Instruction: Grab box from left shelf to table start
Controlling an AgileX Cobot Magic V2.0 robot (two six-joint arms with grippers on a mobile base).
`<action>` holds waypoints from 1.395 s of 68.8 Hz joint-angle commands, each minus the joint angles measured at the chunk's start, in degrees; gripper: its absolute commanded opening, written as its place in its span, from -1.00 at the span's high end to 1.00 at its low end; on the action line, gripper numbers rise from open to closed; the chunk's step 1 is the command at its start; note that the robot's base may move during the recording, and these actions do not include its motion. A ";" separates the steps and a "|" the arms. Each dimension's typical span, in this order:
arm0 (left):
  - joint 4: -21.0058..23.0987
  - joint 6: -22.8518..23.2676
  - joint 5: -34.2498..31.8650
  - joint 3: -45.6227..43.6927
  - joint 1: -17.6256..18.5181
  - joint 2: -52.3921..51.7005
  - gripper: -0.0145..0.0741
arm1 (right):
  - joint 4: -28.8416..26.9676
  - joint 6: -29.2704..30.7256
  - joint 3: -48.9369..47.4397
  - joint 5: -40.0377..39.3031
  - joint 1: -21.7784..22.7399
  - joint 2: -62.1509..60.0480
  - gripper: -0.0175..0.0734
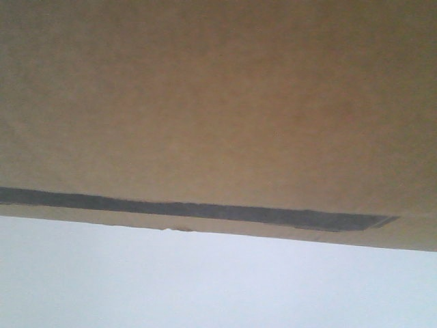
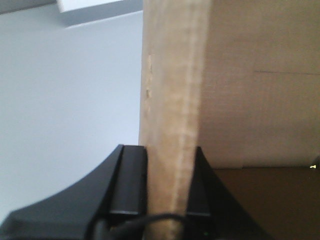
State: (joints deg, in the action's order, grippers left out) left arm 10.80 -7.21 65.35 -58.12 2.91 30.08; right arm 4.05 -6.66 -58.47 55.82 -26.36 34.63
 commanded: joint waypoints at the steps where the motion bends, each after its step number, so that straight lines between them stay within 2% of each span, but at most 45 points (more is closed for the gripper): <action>1: 9.14 0.44 -7.17 -2.04 0.67 0.69 0.90 | -3.72 4.12 -1.87 -8.97 -0.74 -0.01 0.50; 96: 9.14 0.44 -7.19 -2.04 0.67 0.90 0.90 | -3.72 4.12 -1.87 -8.90 -0.74 0.03 0.50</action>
State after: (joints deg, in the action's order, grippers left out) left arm 10.73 -7.21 65.26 -58.12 2.91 30.26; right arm 4.05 -6.66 -58.47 56.03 -26.36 34.63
